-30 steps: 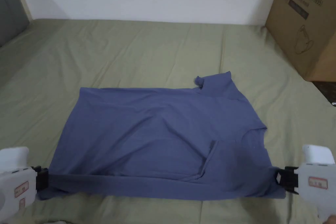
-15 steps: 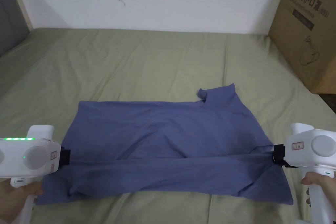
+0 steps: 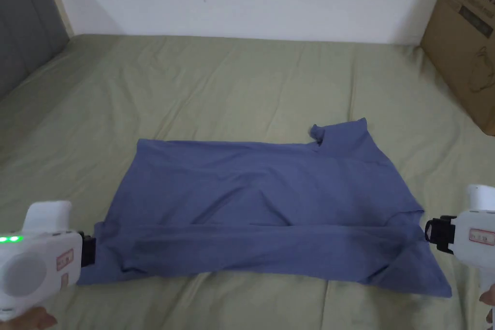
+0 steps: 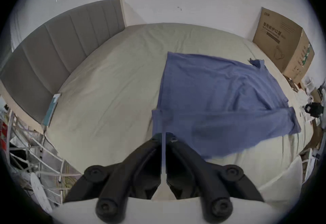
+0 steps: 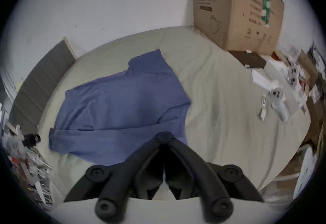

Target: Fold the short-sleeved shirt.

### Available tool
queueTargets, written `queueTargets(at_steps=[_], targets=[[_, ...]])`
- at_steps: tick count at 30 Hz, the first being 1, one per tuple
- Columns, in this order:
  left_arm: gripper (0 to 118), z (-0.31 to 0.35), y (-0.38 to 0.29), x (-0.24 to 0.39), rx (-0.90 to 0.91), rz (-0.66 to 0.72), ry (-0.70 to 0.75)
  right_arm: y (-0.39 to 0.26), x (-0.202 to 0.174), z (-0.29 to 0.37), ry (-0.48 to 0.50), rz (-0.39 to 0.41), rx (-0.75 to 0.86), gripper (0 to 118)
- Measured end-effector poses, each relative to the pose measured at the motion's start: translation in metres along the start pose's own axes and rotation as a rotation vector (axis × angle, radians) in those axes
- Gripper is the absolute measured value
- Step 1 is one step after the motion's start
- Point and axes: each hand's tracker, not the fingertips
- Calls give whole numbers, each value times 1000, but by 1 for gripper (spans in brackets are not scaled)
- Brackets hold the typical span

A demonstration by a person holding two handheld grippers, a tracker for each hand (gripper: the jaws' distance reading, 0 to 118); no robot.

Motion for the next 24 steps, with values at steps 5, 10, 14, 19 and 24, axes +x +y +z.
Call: queueTargets(at_steps=[5, 10, 14, 19, 24], targets=[[7, -14, -28, -7, -27, 43, -17, -35, -7, -17, 9, 38, -71, 0], [112, -42, -25, -18, -91, 93, -4, -49, -2, -21, 38, -7, -97, 0], [97, -67, -24, -20, -138, 86, 2, -56, 4, -17, 24, -9, -108, 0], [27, -60, -19, -18, -110, 111, 7, -62, 17, -13, -20, -18, -120, 0], [7, -60, -14, 0, -121, 23, 14, -46, 34, -19, -43, -51, -88, 70]])
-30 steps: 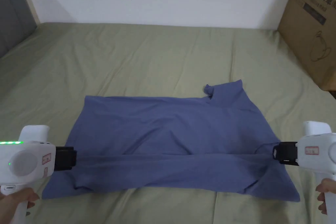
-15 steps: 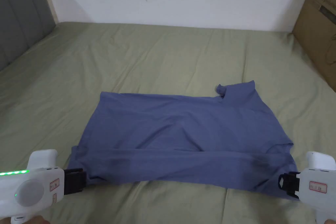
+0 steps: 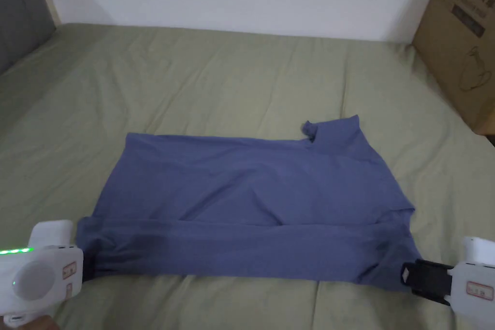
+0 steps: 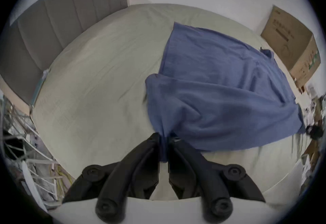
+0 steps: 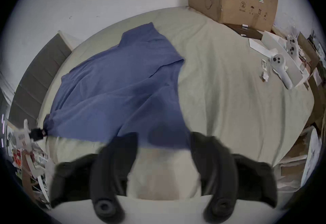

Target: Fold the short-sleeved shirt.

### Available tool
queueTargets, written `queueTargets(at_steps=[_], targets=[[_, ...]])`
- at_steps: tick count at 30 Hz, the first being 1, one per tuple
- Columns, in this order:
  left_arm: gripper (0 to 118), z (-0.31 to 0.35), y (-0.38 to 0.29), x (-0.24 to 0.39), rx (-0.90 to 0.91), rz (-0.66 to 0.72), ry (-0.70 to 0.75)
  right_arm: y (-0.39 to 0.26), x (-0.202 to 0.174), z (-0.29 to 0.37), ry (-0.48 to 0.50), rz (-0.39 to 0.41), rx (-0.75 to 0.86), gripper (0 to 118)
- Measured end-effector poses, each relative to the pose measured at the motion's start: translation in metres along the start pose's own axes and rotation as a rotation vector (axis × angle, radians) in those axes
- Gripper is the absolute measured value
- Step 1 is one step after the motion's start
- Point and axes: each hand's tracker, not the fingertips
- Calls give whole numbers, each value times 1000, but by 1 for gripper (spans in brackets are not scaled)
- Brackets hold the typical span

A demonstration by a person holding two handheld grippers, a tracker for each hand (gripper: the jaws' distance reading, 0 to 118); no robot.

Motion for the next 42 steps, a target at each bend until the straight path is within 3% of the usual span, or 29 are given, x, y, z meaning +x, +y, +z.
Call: queueTargets(at_steps=[3, 4, 6, 7, 8, 14, 17, 20, 25, 28, 29, 30, 31, 32, 33, 34, 38, 42], targets=[[7, 3, 1, -2, 3, 19, -6, 14, 9, -19, 87, -84, -14, 68], [7, 4, 0, -4, 3, 38, -15, 16, 11, -32, 115, -94, -35, 63], [7, 5, 1, -7, 4, 57, -27, 14, 10, -61, 54, -80, -131, 3], [7, 6, 2, -7, 2, 59, -31, 7, 4, -68, 7, -72, -145, 3], [7, 7, 2, -7, 2, 59, -34, 3, 1, -66, 49, -70, -118, 3], [7, 22, 11, -6, 12, -14, -30, 17, -2, -19, 24, 48, -72, 3], [7, 36, 14, -13, 32, -12, -55, 20, 6, 8, 63, 12, -22, 3], [7, 45, 12, -16, 34, -35, -23, 16, 11, 25, 50, 43, -30, 3], [7, 51, -13, -19, -6, -72, -18, -20, 19, 32, 45, 81, -95, 3], [7, 39, -34, -20, -76, -96, -5, -48, 26, 22, 42, 50, -146, 3], [13, 34, -40, -19, -92, -97, -10, -56, 27, 18, 38, 52, -149, 3], [26, 31, -44, -18, -89, -94, -5, -62, 30, 14, 41, 49, -149, 5], [45, 30, -47, -18, -85, -76, 20, -66, 29, 14, 42, 48, -140, 16], [76, 33, -47, -19, -75, -61, 40, -64, 27, 16, 25, 55, -131, 36], [96, 35, -46, -21, -60, -49, 41, -60, 25, 19, -2, 60, -125, 49], [109, 38, -43, -24, -48, -32, 29, -56, 25, 22, -14, 66, -107, 55], [111, 60, -20, -22, 27, 16, 2, -26, 13, 40, -25, 111, -16, 57], [98, 73, 7, -1, 121, 4, -97, 13, -4, 39, 60, 99, 37, 57]])
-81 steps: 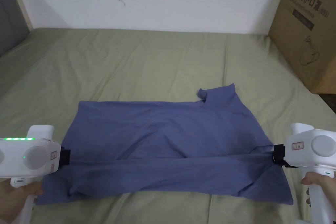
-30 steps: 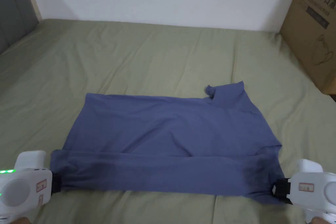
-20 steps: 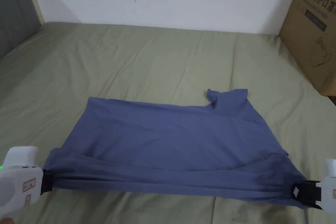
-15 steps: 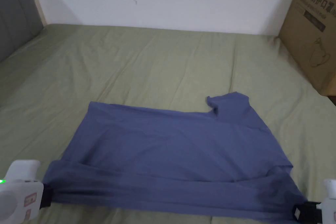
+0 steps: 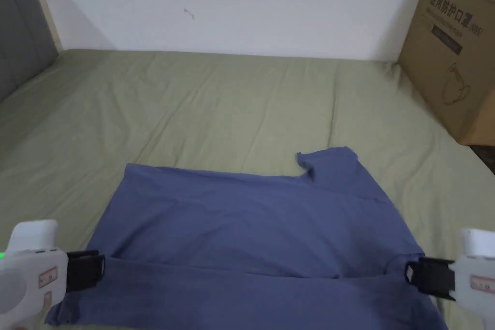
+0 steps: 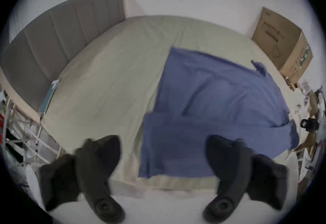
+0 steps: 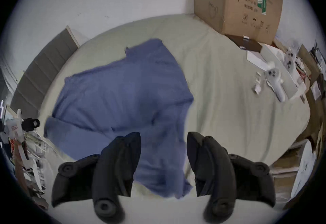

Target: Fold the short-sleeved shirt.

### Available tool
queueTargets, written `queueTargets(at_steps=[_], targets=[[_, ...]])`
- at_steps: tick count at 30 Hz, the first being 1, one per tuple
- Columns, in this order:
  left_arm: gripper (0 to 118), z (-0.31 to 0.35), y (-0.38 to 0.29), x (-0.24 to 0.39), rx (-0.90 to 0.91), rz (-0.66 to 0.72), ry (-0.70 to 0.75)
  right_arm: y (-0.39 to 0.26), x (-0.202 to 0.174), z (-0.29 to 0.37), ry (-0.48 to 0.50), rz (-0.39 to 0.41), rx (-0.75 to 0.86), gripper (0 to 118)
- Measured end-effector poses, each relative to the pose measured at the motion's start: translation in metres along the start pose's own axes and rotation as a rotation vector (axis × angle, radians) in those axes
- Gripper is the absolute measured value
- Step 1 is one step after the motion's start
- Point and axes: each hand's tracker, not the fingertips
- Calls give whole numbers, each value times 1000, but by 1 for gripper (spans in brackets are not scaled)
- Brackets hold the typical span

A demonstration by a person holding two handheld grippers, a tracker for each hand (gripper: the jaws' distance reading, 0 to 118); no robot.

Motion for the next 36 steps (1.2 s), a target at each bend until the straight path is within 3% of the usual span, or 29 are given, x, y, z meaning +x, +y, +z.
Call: queueTargets(at_steps=[1, 2, 3, 4, 7, 9, 13, 15, 16, 17, 27, 31, 33, 34, 35, 36], targets=[[77, -3, 5, 6, -5, -9, 1, 6, -3, -3, 27, -11, 21, 56], [39, -10, 8, 14, -20, -25, 7, 11, -7, -8, 31, -13, 23, 44], [12, -16, 10, 19, -34, -42, 8, 13, -10, -15, 23, -11, 16, 20], [1, -23, 9, 26, -32, -54, 27, 15, -13, -24, 13, -28, 13, 0], [0, -41, 15, 36, -93, -21, -48, 35, -19, -48, 89, -65, -46, 0], [0, -46, 25, 43, -71, -12, -51, 52, -24, -60, 49, -35, -28, 0], [0, -60, 52, 58, -59, -34, -54, 101, -17, -90, 41, -51, -22, 3], [0, -67, 64, 64, -55, -37, -58, 124, -13, -107, 49, -40, -17, 60], [0, -72, 69, 66, -53, -37, -67, 138, -10, -119, 41, -18, -31, 81], [0, -75, 73, 68, -52, -37, -72, 149, -8, -129, 27, -11, -35, 83], [0, -127, 91, 81, -111, -82, -66, 194, 16, -247, -89, 39, -181, 81], [0, -138, 89, 79, -143, -86, -56, 188, 7, -253, -105, 57, -196, 79], [0, -141, 88, 77, -149, -86, -54, 185, 1, -242, -132, 115, -157, 61], [0, -141, 88, 75, -155, -86, -52, 184, -3, -237, -137, 121, -140, 39], [0, -141, 88, 74, -153, -84, -47, 184, -5, -234, -70, 109, -145, 0], [0, -141, 88, 73, -152, -84, -44, 185, -9, -234, -104, 110, -154, 0]])
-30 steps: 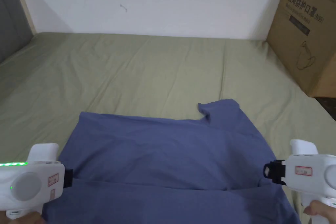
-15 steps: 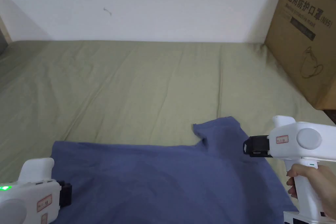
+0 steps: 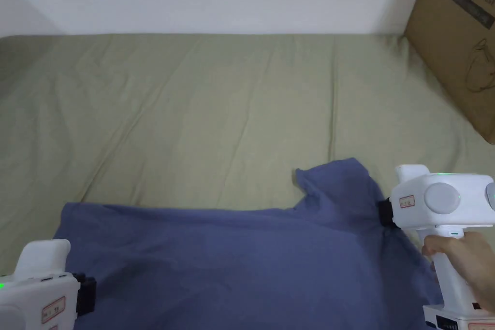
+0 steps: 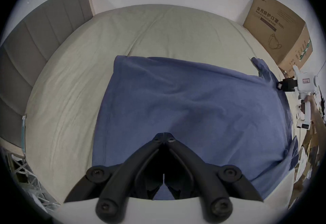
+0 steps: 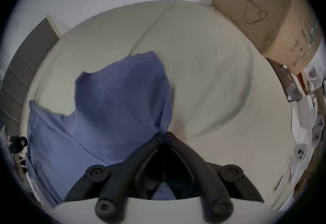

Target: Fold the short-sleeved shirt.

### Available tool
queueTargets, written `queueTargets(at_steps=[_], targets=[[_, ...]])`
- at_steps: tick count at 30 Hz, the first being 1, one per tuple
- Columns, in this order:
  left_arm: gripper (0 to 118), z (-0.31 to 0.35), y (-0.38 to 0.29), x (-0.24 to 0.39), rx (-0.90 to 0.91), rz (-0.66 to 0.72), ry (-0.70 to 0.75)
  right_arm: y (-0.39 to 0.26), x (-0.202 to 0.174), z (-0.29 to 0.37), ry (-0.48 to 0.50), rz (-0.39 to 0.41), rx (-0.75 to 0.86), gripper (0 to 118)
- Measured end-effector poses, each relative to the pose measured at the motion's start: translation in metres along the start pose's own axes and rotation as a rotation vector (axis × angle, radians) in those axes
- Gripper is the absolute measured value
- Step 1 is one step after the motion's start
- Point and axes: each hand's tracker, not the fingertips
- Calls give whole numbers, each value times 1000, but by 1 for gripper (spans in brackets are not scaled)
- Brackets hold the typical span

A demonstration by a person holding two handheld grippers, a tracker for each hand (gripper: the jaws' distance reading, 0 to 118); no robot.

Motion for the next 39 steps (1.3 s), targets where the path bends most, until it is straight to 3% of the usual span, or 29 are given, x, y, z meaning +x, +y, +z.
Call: queueTargets(at_steps=[2, 5, 7, 8, 11, 12, 19, 21, 25, 26, 27, 28, 39], targets=[[0, 1, 2, -4, 5, 6, 10, 2, -3, -2, -17, 48, -11, 0], [0, -3, 11, -12, 21, 9, 4, 3, 3, 3, 7, -20, -5, 0], [2, -9, 26, -21, 31, 10, -6, 2, 1, 8, 11, -15, 4, 0], [19, -15, 37, -25, 28, 7, -4, 3, 5, 9, 13, -1, 7, 0], [98, -37, 72, -41, 47, 13, 15, 4, 4, 10, 14, 10, 4, 0], [104, -46, 84, -47, 50, 31, 24, 1, 1, 17, 19, 5, 4, 0], [100, -102, 136, -75, 29, 109, 58, -4, -5, 19, 25, 14, -2, 0], [68, -117, 133, -73, -36, 100, 15, -4, -5, 19, 26, 12, -3, 0], [63, -115, 133, -61, -43, 64, 38, -5, -5, 24, 31, 4, -4, 0], [41, -108, 134, -59, -48, 29, 55, -6, -6, 28, 33, 5, -2, 0], [9, -103, 135, -58, -42, -5, 83, -7, -7, 34, 38, 5, 8, 0], [1, -98, 136, -59, -53, 15, 11, -5, -6, 40, 54, -3, 13, 0], [1, 43, 94, -61, 125, -23, 29, -41, -8, 154, 84, 11, 134, 0]])
